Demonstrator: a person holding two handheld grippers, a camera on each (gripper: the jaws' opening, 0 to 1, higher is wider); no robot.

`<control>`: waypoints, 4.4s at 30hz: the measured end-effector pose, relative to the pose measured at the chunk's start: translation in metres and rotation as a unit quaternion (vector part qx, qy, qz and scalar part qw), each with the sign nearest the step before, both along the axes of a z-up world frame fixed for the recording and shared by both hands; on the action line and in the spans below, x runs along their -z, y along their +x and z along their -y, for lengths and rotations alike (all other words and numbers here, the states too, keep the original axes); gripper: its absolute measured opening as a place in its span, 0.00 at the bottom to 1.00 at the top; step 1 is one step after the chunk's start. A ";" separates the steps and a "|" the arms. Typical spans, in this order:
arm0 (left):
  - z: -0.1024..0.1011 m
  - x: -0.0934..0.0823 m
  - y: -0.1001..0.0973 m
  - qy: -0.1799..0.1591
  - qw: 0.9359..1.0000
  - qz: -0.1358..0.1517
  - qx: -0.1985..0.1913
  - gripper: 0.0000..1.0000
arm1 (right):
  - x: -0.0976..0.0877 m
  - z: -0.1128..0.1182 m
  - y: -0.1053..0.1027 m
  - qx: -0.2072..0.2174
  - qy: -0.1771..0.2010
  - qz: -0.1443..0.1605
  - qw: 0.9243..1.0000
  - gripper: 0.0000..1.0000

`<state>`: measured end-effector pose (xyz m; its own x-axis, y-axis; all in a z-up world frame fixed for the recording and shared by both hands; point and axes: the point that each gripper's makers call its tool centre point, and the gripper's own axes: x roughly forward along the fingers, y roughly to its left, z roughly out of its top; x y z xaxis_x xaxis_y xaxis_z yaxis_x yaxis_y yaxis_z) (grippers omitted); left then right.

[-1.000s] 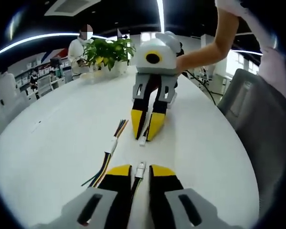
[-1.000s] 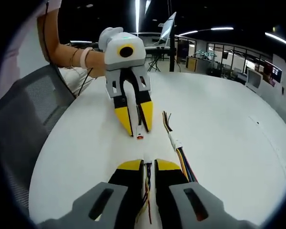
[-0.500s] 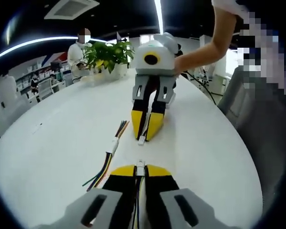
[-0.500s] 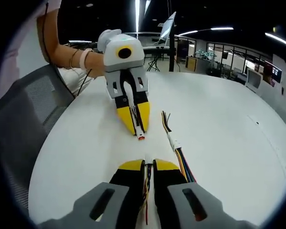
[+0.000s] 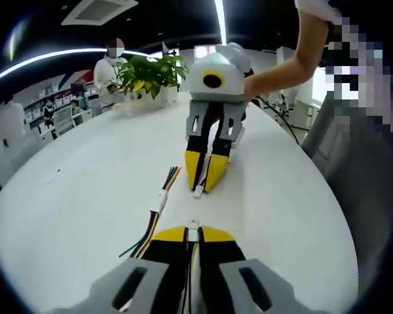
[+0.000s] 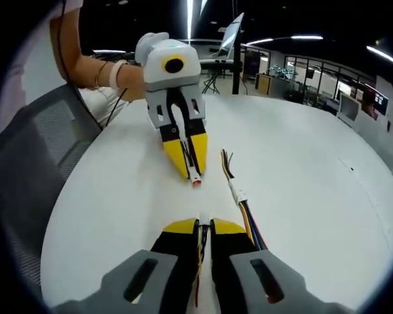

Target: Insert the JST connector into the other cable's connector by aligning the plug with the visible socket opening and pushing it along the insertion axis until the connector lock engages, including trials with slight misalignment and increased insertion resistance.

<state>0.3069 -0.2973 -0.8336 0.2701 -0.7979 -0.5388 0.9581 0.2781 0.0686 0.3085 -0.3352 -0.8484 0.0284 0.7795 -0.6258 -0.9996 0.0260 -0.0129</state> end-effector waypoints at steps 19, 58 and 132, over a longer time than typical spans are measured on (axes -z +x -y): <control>0.020 -0.031 -0.011 0.021 0.997 0.028 0.062 0.00 | -0.050 -0.009 -0.013 -0.031 0.010 0.031 0.999 0.03; 0.031 -0.040 -0.010 0.005 0.996 0.023 0.083 0.00 | -0.057 -0.008 -0.022 -0.049 0.044 0.009 0.998 0.03; 0.025 0.010 0.026 0.071 0.997 0.019 0.028 0.00 | -0.002 -0.021 0.015 -0.021 0.029 -0.003 0.999 0.04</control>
<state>0.3330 -0.3219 -0.8432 0.2499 -0.7283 -0.6380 0.9678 0.2091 0.1405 0.3237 -0.3145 -0.8467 -0.0085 0.8148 -0.5796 -0.9999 -0.0149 -0.0064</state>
